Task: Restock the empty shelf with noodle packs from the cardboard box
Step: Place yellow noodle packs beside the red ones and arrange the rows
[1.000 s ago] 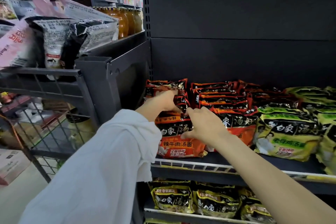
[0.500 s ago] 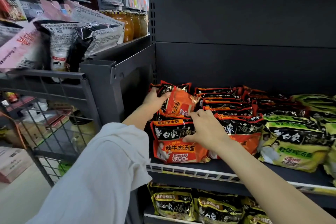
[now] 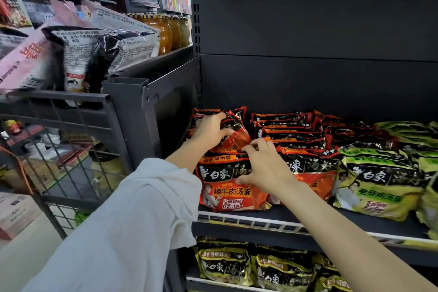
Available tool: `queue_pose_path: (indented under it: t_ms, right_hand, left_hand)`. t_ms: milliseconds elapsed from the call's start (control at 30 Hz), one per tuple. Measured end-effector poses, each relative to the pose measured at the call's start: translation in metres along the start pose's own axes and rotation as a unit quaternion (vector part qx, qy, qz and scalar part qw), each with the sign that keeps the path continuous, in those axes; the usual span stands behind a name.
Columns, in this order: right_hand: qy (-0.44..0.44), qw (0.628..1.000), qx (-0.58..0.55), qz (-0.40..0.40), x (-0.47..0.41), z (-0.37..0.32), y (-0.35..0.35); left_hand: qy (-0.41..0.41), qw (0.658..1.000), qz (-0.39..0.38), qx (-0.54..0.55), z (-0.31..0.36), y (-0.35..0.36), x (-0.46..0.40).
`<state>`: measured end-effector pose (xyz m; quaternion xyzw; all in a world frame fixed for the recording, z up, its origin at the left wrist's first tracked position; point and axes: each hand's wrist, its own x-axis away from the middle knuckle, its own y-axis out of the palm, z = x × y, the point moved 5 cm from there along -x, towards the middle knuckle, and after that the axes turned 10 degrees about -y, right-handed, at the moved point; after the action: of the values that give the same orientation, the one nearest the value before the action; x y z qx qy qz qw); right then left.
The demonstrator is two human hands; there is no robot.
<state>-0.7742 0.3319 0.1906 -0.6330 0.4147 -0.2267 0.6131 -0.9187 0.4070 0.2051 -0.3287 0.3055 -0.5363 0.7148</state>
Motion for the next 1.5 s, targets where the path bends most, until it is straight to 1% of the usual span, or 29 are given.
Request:
queue_pose_path:
  t_ms: [67,133,200,233,267,300,333,367,433,533,667,767,833,900,967,1033,1100,1167,1233,1300,1333,1400,1433,1500]
  right_hand:
    - [0.009,1.0,-0.002,-0.004,0.0,0.0,0.0]
    - [0.02,1.0,-0.004,-0.006,-0.001,0.001,0.0]
    - [0.03,0.999,-0.01,-0.008,0.0,0.002,0.0]
    - [0.035,0.999,-0.016,-0.007,0.001,0.002,0.001]
    - [0.037,0.999,-0.021,-0.005,0.001,0.003,0.001]
    - [0.037,0.999,-0.022,-0.003,0.002,0.003,0.001]
    - [0.033,0.999,-0.018,-0.001,0.002,0.002,0.002]
    - [0.029,1.0,-0.012,-0.001,0.001,0.002,0.002]
    - [0.022,1.0,0.002,-0.003,0.001,-0.001,0.003]
    - [0.019,0.999,0.024,0.014,-0.003,-0.005,0.002]
    - [0.016,0.999,-0.002,0.045,-0.012,-0.014,0.01]
    - [0.006,0.997,0.01,0.076,-0.017,-0.019,0.011]
    - [0.019,0.998,0.012,0.062,-0.023,-0.014,0.009]
    - [0.019,0.999,0.033,0.008,-0.032,-0.003,0.006]
    - [-0.006,0.996,0.075,-0.047,-0.042,0.004,0.004]
    - [-0.022,0.993,0.08,-0.089,-0.048,0.006,0.004]
    - [-0.027,0.991,0.077,-0.105,-0.051,0.004,0.004]
    - [-0.03,0.99,0.088,-0.111,-0.052,0.003,0.004]
    - [-0.032,0.988,0.098,-0.115,-0.052,0.002,0.005]
    - [-0.033,0.987,0.103,-0.117,-0.051,0.001,0.005]
    - [-0.034,0.987,0.105,-0.12,-0.05,0.001,0.005]
    - [-0.035,0.986,0.106,-0.123,-0.05,0.0,0.006]
    - [-0.035,0.986,0.104,-0.122,-0.049,0.001,0.006]
    - [-0.033,0.987,0.097,-0.121,-0.048,0.002,0.006]
  left_hand:
    - [0.019,0.999,-0.018,-0.042,0.006,0.004,0.004]
    - [0.05,0.994,-0.062,-0.075,0.013,0.009,0.009]
    - [0.068,0.992,-0.093,-0.045,0.015,0.009,0.013]
    - [0.066,0.995,-0.079,-0.004,0.012,0.005,0.011]
    - [0.053,0.997,-0.05,0.034,0.008,-0.001,0.009]
    - [0.036,0.998,-0.017,0.053,0.002,-0.006,0.009]
    - [0.017,0.999,-0.003,0.045,-0.003,-0.01,0.009]
    - [0.003,1.0,-0.009,0.022,-0.007,-0.01,0.009]
    - [-0.017,0.998,-0.056,-0.021,-0.013,-0.007,0.013]
    - [0.0,0.991,-0.1,-0.089,-0.014,-0.003,0.019]
    - [0.017,0.971,-0.107,-0.215,-0.013,0.0,0.022]
    - [0.011,0.966,-0.109,-0.233,-0.011,0.0,0.024]
    - [0.007,0.969,-0.104,-0.225,-0.009,-0.002,0.024]
    - [0.016,0.977,-0.077,-0.2,-0.006,-0.005,0.023]
    - [0.021,0.985,-0.035,-0.165,-0.003,-0.01,0.019]
    - [0.005,0.992,0.016,-0.122,-0.007,-0.014,0.008]
    - [-0.026,0.995,0.038,-0.093,-0.013,-0.015,-0.007]
    - [-0.061,0.993,0.035,-0.093,-0.017,-0.014,-0.019]
    - [-0.103,0.985,0.038,-0.132,-0.017,-0.015,-0.025]
    - [-0.138,0.977,0.019,-0.159,-0.019,-0.013,-0.033]
    - [-0.158,0.976,-0.001,-0.146,-0.022,-0.01,-0.04]
    - [-0.201,0.976,-0.03,-0.079,-0.027,-0.006,-0.05]
    - [-0.214,0.975,-0.032,-0.044,-0.03,-0.007,-0.053]
    - [-0.224,0.974,-0.008,0.012,-0.038,-0.011,-0.058]
